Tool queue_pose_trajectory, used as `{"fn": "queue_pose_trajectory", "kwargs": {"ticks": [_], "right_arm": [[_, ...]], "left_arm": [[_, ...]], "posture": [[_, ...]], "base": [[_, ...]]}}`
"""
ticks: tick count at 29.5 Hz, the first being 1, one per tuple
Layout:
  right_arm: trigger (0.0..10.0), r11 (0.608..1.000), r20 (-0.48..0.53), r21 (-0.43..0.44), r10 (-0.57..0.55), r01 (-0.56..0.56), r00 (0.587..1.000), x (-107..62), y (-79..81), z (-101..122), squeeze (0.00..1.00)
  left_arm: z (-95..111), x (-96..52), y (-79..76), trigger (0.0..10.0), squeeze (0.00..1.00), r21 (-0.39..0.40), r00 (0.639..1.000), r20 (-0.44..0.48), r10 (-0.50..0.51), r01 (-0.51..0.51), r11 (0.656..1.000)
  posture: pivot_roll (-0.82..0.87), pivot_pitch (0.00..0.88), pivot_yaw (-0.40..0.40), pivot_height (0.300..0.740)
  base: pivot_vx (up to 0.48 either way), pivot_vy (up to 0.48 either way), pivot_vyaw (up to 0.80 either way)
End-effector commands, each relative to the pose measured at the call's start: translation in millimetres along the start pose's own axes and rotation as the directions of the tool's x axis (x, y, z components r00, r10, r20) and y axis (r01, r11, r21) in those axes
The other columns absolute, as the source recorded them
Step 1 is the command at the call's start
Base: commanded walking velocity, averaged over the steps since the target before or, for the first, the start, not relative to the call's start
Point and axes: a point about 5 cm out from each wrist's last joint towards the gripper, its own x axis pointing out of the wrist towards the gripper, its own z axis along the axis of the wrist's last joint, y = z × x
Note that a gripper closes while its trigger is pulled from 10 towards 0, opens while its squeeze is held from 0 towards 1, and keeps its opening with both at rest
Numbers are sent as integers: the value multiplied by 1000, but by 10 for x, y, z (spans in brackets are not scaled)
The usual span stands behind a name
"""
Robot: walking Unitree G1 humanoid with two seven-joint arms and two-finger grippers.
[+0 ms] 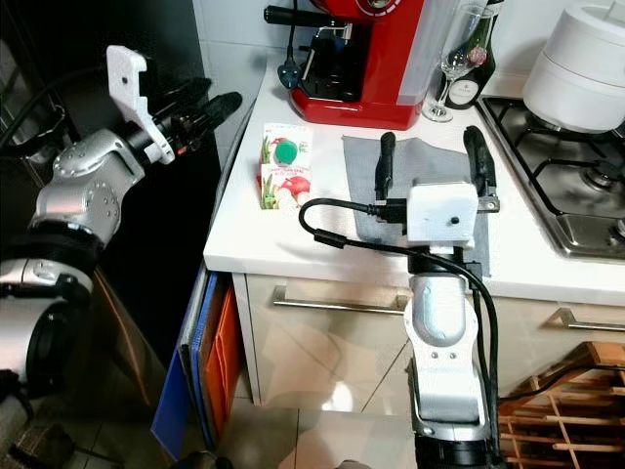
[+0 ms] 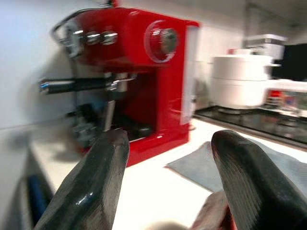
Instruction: Restocking fridge
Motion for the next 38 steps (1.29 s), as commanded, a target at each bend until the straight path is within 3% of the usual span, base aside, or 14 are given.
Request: {"fn": "queue_pose_trajectory", "kwargs": {"ticks": [1,7,9,14,38], "right_arm": [[10000,1000,-7,-20,10,-10,1000,-33,-22,29,518],[10000,999,-20,-34,26,-27,999,-108,-37,74,518],[10000,999,-32,-36,30,-31,999,-129,-42,71,518],[10000,999,-40,-38,36,-38,999,-152,-48,83,522],[10000,995,-92,-71,64,-71,994,-304,-127,179,525]], "left_arm": [[77,24,2,10000,0,15,998,-2,-55,55,998],[225,15,37,10000,0,16,989,21,-148,148,989],[223,14,20,10000,0,25,980,-5,-199,199,980],[182,34,-3,10000,0,36,976,-41,-212,214,976],[-51,86,-44,10000,0,3,977,-152,-148,150,989]], "posture": [[-299,0,35,740],[-318,0,40,740],[-320,3,40,740],[-329,19,43,740],[-390,80,45,740]], "base": [[0,0,0],[0,0,0],[0,0,0],[0,0,0],[0,0,0]]}}
